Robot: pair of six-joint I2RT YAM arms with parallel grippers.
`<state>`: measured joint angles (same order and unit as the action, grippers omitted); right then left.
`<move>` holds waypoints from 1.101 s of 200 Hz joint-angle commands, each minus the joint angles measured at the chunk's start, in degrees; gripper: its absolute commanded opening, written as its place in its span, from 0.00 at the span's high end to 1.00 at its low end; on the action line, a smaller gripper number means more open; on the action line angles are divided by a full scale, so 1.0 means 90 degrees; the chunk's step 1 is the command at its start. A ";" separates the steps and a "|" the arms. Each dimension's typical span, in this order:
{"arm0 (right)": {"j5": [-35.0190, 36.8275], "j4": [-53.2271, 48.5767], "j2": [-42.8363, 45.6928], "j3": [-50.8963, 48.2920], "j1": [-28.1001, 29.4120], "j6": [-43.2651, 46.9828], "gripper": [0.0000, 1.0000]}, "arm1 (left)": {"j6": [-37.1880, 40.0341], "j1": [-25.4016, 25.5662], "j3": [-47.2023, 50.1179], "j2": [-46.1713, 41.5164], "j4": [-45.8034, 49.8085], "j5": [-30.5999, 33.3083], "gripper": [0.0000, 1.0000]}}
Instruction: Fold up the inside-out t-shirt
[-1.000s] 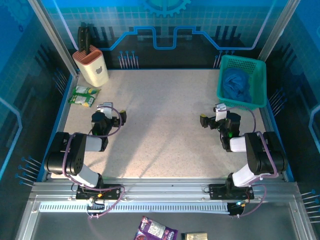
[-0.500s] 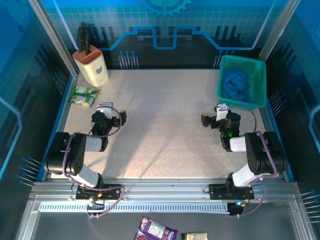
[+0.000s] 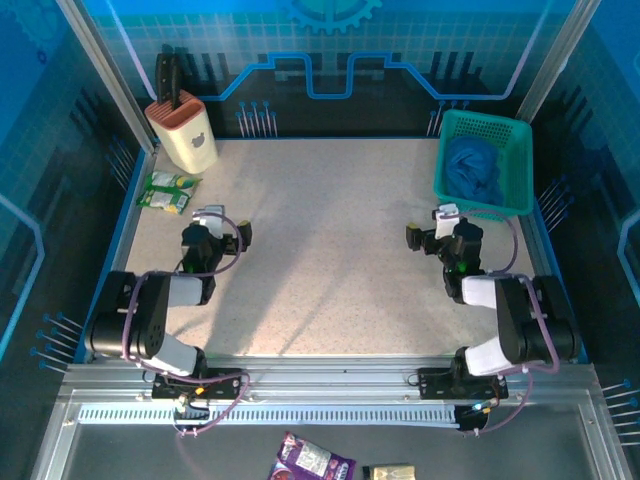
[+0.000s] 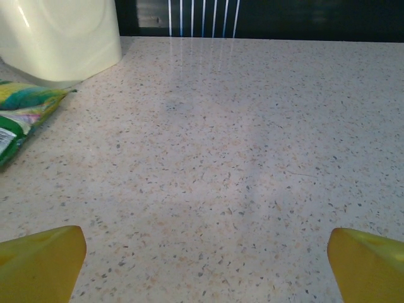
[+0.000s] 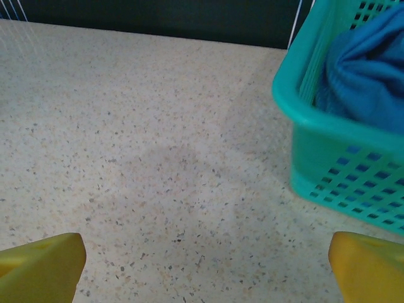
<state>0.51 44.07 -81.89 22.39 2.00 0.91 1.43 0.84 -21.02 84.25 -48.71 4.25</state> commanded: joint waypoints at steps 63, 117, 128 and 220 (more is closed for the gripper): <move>-0.0657 -0.4923 -0.0059 0.4009 0.0402 -0.1784 0.09 | -0.1659 0.0687 -0.2540 -0.2417 0.6029 0.0755 0.01; -0.1378 -0.6669 -0.2419 0.6545 0.0420 -0.2050 0.16 | -0.1566 0.0717 -0.4777 -0.2486 0.9396 -0.0497 0.01; -0.1407 -0.6973 -0.2840 0.7004 0.0422 -0.1989 0.16 | -0.1407 0.0709 -0.5061 -0.2502 0.9698 -0.0618 0.01; 0.0453 -0.8316 -0.3726 0.7988 -0.0026 -0.1827 0.16 | -0.0890 0.0688 -0.4415 -0.2311 0.8815 -0.0332 0.01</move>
<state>-0.30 -27.42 -114.39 92.42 4.25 -16.49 -7.09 6.92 -63.88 62.96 32.95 0.03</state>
